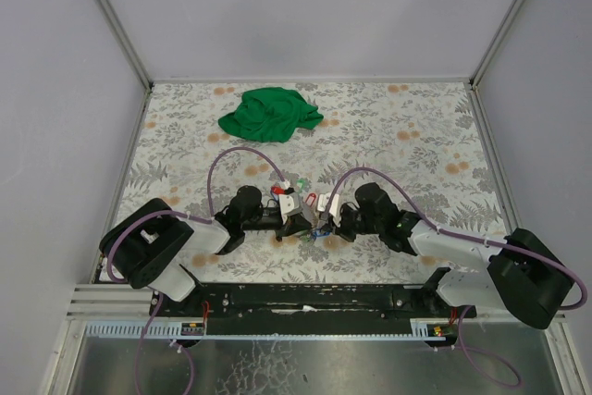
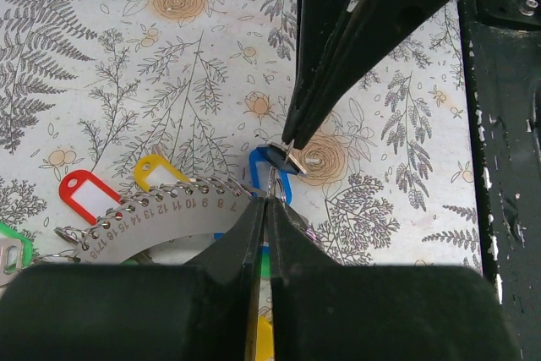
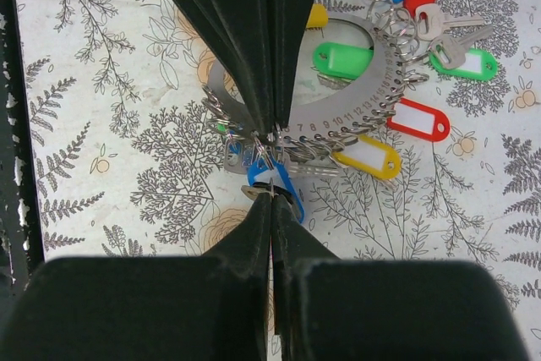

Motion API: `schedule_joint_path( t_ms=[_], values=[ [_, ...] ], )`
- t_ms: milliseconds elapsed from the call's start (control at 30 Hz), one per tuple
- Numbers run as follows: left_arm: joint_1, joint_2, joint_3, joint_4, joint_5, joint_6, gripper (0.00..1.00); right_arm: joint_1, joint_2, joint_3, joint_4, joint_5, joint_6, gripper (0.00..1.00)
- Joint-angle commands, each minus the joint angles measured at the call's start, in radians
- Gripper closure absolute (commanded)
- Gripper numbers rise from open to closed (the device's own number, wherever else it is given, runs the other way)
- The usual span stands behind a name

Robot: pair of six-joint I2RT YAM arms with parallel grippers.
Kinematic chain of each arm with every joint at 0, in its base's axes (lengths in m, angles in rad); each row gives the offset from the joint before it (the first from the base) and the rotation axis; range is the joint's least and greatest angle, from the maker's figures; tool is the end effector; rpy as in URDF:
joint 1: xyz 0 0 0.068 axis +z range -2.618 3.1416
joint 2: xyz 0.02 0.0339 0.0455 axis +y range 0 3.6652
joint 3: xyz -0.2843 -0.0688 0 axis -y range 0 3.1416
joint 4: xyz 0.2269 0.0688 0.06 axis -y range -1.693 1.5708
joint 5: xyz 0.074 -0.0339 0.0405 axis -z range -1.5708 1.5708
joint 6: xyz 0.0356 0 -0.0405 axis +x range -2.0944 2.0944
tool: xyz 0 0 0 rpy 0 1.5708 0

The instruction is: Put the keys on the keyring

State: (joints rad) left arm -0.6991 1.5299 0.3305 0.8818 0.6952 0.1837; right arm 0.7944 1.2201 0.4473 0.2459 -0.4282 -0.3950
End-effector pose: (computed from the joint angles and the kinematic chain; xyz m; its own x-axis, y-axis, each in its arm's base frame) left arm 0.1712 -0.1738 0.1763 -0.0597 0.2334 -0.9705 0.9875 0.1562 -0.0231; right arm 0.1426 0.1663 0.2115 0.0213 -0.4779 -0.8782 -0.9668 0.2140 -0.1399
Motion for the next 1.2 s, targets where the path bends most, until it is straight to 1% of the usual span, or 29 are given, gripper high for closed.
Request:
schedule_joint_path(
  t_ms=[0, 233, 633, 1167],
  values=[
    [0.004, -0.019, 0.008, 0.067, 0.021, 0.017, 1.00, 0.020, 0.000, 0.017, 0.060, 0.008, -0.022, 1.00],
    [0.003, -0.018, 0.010, 0.069, 0.029, 0.015, 1.00, 0.025, 0.004, 0.017, 0.080, 0.015, -0.011, 1.00],
    [0.001, -0.016, 0.010, 0.072, 0.034, 0.013, 1.00, 0.028, 0.021, 0.033, 0.064, 0.037, 0.004, 1.00],
    [-0.001, -0.011, 0.013, 0.071, 0.030, 0.011, 1.00, 0.029, 0.016, 0.041, 0.059, -0.002, 0.009, 1.00]
  ],
)
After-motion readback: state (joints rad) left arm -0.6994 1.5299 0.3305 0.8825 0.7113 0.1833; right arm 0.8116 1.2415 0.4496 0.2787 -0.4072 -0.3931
